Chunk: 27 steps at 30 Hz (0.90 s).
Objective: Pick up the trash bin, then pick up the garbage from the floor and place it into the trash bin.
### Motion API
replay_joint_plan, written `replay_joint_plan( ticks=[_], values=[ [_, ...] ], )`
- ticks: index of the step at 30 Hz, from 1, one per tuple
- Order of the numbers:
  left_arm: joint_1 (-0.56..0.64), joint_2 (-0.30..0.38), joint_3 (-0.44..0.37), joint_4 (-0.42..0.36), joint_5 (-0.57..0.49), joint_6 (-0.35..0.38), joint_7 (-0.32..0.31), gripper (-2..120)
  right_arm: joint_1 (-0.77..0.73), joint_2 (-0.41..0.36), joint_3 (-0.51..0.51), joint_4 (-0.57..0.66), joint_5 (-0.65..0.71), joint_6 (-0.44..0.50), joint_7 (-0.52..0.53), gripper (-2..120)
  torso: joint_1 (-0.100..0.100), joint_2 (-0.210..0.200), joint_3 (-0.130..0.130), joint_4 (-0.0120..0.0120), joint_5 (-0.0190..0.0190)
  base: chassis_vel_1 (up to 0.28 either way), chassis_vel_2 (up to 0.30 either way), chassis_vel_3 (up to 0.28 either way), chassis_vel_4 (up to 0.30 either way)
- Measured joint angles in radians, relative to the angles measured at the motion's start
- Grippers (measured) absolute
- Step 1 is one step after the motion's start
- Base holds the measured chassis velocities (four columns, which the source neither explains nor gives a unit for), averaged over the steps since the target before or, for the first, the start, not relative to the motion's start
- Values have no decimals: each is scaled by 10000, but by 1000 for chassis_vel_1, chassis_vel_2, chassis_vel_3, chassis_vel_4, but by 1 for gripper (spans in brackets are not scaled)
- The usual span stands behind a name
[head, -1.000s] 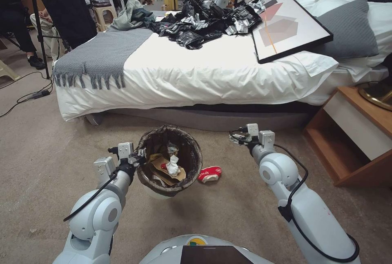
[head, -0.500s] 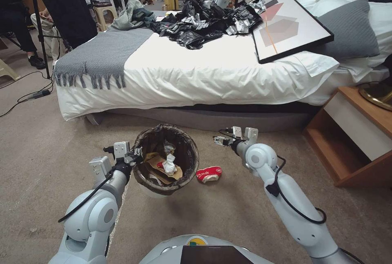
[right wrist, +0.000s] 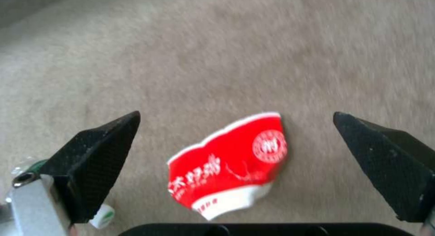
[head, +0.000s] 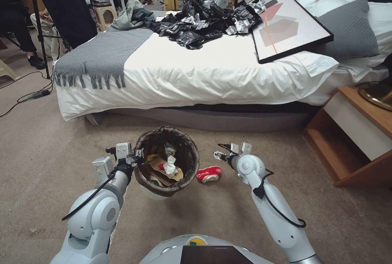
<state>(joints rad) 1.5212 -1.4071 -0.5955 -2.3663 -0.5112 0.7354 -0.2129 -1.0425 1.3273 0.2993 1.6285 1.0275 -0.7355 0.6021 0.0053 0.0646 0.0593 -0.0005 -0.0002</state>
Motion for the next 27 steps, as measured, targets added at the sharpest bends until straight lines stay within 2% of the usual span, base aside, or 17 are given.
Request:
replay_joint_plan(
  ticks=[8,15,27],
  values=[
    [0,20,9,45,6,0,54,5,-396,451,284,-462,-113,440,84,100,0,0,0,0,1,0,0,0,0],
    [30,-29,70,64,44,0,65,5,-206,1087,513,-1820,-167,879,60,100,0,0,0,1,1,0,0,0,0],
    [43,-75,112,87,86,0,76,5,-60,1678,613,-3004,-269,1198,-153,100,0,0,0,1,0,0,0,0,0]
  ],
)
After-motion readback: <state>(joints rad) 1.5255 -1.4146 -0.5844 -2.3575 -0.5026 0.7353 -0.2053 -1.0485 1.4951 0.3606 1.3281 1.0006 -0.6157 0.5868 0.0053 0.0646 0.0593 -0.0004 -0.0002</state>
